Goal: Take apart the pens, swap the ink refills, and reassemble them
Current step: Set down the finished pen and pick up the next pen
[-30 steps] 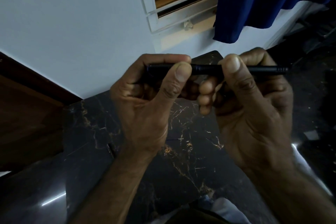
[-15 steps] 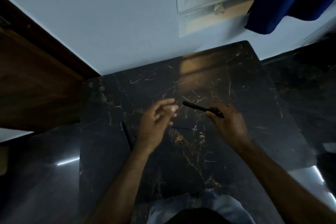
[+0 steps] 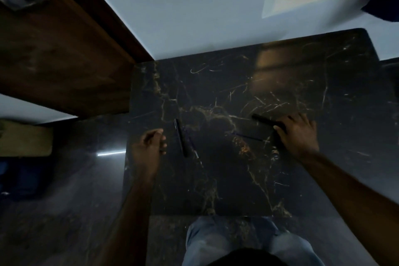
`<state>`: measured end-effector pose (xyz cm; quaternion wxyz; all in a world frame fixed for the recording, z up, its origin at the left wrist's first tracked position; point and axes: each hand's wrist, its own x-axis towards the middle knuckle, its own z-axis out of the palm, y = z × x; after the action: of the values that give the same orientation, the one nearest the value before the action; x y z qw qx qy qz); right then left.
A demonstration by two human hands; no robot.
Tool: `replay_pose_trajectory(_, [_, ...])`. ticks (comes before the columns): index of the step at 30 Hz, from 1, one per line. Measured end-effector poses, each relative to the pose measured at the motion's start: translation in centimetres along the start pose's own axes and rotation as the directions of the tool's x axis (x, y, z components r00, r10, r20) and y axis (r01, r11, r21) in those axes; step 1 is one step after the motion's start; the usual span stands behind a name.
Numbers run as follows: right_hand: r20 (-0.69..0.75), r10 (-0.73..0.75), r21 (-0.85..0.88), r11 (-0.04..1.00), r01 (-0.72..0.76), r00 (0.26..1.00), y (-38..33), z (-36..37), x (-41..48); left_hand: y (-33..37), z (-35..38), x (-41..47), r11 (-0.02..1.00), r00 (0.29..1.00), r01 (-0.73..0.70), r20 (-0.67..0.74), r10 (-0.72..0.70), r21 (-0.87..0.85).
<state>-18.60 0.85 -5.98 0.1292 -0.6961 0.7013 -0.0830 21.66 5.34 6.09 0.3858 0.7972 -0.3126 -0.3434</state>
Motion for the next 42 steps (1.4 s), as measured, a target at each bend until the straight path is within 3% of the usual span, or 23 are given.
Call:
replay_pose_trajectory(6, [-0.043,0.144,0.093,0.986,-0.139,0.989,-4.1,-2.9,-2.9,-2.2,2.2,7.3,0.914,0.988,0.0,0.142,-0.062,0.405])
replay_pose_trajectory(11, [-0.11,0.148,0.234,0.965,-0.119,0.983,-10.3,-3.6,-7.6,-2.8,4.0,10.9,0.804,0.984,-0.114,0.176,0.011,0.584])
replay_pose_trajectory(16, [-0.073,0.324,0.391,0.879,-0.272,0.943,-12.3,-3.2,-8.8,-3.1,4.6,12.6,0.728,0.964,-0.209,0.263,0.04,0.653])
replay_pose_trajectory(20, [-0.157,0.34,0.204,0.93,-0.306,0.927,-8.0,-4.2,-2.4,-3.4,4.5,12.9,0.729,0.953,-0.24,0.299,0.051,0.641])
replay_pose_trajectory(22, [-0.034,0.305,0.053,0.951,-0.303,0.952,-5.4,-4.9,2.4,-3.5,4.3,13.1,0.726,0.947,-0.261,0.316,0.063,0.636])
replay_pose_trajectory(25, [0.089,0.195,-0.139,0.974,-0.181,0.977,-4.0,-4.4,4.8,-3.2,4.2,13.1,0.728,0.943,-0.266,0.327,0.062,0.631])
replay_pose_trajectory(30, [0.123,0.214,-0.111,0.973,-0.2,0.969,-5.2,-3.8,4.1,-2.6,2.7,12.9,0.846,0.941,-0.174,0.338,-0.007,0.504])
replay_pose_trajectory(34, [-0.039,0.234,0.264,0.94,-0.216,0.971,-10.4,-5.6,2.4,0.3,0.5,11.8,0.959,0.925,-0.108,0.38,0.0,0.263])
replay_pose_trajectory(37, [0.117,-0.018,0.614,0.787,-0.058,0.993,-18.6,-7.7,0.7,3.6,-1.5,9.7,0.991,0.847,-0.127,0.518,0.125,-0.031])
replay_pose_trajectory(39, [0.168,-0.21,0.748,0.664,0.015,0.963,-23.9,-8.6,-0.4,5.9,-2.3,7.8,0.968,0.787,-0.151,0.567,0.241,-0.201])
replay_pose_trajectory(42, [0.13,-0.263,0.835,0.549,0.037,0.956,-29.0,-10.3,-0.8,9.0,-2.8,5.5,0.907,0.746,-0.265,0.527,0.408,-0.327])
